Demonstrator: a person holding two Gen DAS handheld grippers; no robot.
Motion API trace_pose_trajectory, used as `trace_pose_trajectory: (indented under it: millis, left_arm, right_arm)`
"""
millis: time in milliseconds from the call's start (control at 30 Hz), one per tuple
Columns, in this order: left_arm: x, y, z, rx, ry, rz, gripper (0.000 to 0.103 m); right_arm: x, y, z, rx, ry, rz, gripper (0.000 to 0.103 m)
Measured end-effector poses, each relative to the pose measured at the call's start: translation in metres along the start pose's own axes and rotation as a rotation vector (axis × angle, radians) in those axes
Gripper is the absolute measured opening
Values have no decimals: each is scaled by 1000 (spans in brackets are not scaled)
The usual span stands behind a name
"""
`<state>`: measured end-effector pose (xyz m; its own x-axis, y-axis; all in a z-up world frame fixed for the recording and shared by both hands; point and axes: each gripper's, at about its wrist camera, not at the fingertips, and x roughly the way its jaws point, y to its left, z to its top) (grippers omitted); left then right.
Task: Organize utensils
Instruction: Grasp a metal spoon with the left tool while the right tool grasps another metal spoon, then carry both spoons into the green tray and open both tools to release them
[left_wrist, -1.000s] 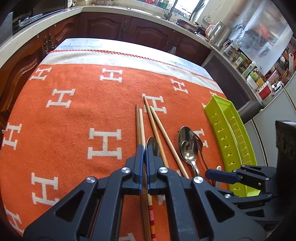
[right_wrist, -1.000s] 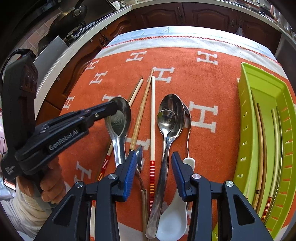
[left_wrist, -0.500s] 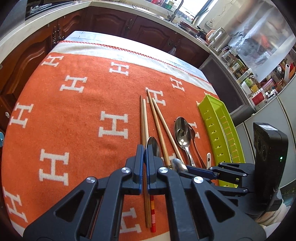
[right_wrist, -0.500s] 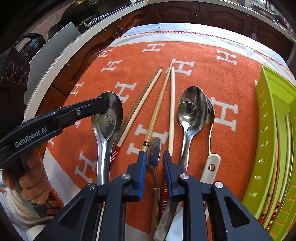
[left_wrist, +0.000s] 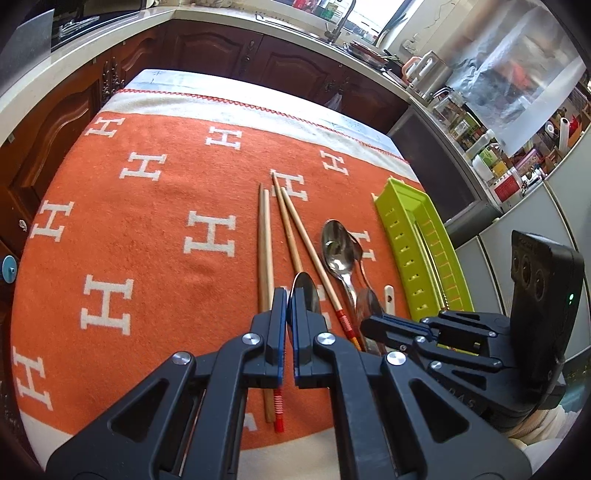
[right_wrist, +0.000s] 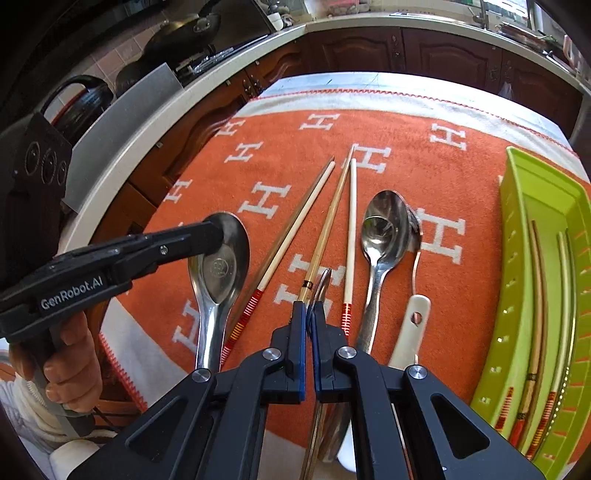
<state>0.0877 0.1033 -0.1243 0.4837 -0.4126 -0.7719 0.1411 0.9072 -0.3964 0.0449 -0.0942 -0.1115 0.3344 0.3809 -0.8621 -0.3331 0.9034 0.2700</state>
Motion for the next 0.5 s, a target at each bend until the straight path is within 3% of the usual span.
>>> trace_pose_trajectory:
  millis: [300,500]
  left_arm:
    - [-13,-56,-7,100,9,-19,0]
    - [-10,-114,0,182,27,-46,0]
  right_arm:
    - [-64,-32,-17,77,-103,-29,3]
    - [-103,-68,-29,140,-164,-61,3]
